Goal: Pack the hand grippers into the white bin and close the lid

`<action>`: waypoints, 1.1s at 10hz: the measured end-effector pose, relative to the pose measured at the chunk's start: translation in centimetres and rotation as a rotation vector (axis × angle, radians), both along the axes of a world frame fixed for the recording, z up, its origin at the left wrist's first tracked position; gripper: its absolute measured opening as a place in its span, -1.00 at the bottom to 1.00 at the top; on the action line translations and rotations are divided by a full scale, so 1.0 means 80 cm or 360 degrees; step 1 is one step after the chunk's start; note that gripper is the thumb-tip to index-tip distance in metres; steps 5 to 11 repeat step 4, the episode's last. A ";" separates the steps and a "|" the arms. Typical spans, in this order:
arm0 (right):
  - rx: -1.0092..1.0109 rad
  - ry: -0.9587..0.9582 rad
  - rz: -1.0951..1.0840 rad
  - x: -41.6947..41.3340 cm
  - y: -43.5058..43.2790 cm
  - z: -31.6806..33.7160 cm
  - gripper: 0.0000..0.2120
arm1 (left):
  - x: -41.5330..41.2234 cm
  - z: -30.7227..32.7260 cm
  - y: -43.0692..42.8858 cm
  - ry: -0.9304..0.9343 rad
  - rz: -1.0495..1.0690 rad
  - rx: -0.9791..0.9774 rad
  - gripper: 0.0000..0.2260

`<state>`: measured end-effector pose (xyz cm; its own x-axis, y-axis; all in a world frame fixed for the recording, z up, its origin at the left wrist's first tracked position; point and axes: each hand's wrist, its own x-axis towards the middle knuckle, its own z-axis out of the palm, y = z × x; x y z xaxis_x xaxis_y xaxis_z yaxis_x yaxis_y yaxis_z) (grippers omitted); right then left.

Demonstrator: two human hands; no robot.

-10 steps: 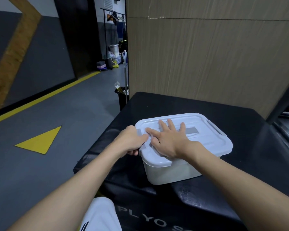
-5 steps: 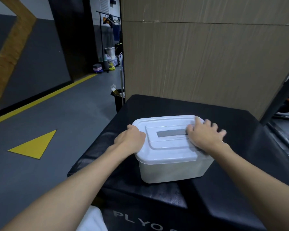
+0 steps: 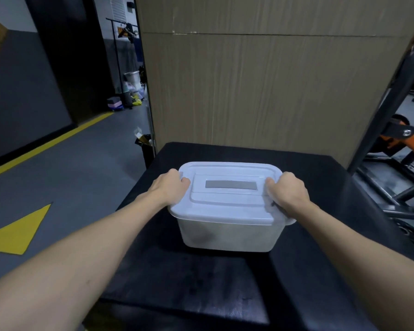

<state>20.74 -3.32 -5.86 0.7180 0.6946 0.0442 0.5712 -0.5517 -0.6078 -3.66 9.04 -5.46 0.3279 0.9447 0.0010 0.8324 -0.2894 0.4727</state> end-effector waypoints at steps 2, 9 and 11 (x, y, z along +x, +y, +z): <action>-0.0196 0.0016 -0.0031 0.023 0.013 -0.008 -0.64 | 0.028 0.004 0.030 0.0173 -0.0075 -0.0125 -0.71; -0.0257 -0.0178 0.0140 0.063 0.052 0.052 -0.65 | 0.062 0.071 0.076 0.0433 -0.0179 -0.0079 -0.65; -0.0257 -0.0178 0.0140 0.063 0.052 0.052 -0.65 | 0.062 0.071 0.076 0.0433 -0.0179 -0.0079 -0.65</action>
